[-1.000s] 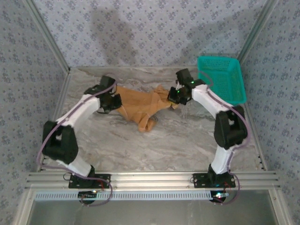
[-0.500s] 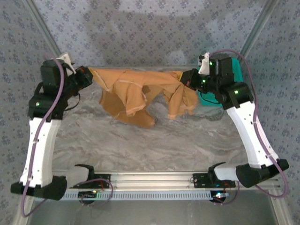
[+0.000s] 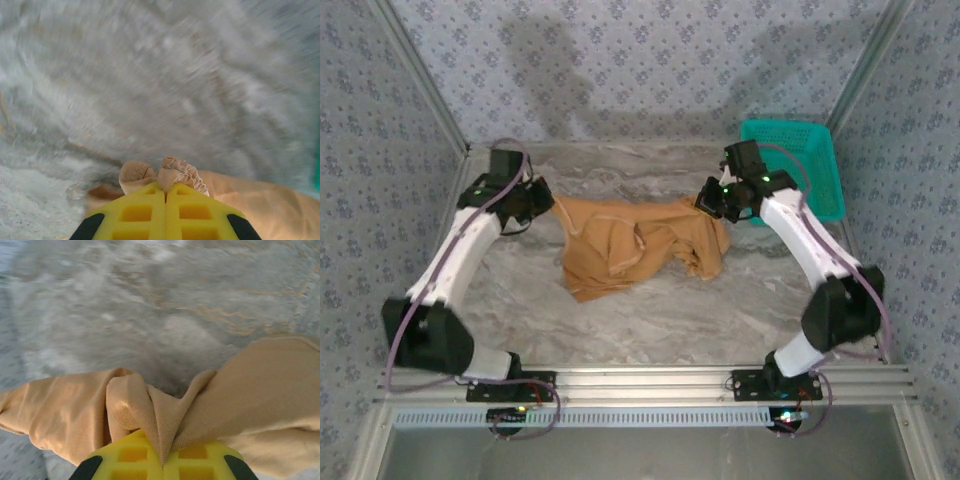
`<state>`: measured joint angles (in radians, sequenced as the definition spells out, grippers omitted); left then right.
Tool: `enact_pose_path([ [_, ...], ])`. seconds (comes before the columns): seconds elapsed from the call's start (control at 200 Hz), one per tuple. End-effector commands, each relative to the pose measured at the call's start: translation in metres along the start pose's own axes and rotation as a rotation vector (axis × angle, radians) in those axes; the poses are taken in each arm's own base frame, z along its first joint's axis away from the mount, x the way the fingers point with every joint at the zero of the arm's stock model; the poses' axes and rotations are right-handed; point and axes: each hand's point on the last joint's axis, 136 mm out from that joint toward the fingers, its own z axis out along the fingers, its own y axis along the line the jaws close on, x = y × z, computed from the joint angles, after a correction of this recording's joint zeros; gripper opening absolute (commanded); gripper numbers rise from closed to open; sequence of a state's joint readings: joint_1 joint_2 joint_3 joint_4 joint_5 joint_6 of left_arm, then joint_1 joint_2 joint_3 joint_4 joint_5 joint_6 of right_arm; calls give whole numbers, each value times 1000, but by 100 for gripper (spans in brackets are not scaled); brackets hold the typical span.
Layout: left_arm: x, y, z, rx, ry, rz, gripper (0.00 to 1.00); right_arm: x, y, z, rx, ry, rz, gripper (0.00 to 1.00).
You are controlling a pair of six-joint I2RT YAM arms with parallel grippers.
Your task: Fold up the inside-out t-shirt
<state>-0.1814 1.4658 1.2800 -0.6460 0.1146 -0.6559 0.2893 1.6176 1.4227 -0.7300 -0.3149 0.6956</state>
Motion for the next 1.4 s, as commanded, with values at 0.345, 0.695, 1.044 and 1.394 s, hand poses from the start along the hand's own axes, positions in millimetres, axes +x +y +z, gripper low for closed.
enact_pose_path([
  [0.345, 49, 13, 42, -93, 100, 102, 51, 32, -51, 33, 161, 55, -85, 42],
  [0.695, 132, -29, 73, 73, 270, 152, 54, 66, -70, 49, 191, 124, -99, 42],
  [1.044, 177, -36, 109, 54, 389, 179, 41, 66, -77, 50, 190, 138, -81, 43],
  [1.394, 46, -100, 58, -41, 162, 339, 0, 65, -82, 50, 203, 124, -80, 38],
])
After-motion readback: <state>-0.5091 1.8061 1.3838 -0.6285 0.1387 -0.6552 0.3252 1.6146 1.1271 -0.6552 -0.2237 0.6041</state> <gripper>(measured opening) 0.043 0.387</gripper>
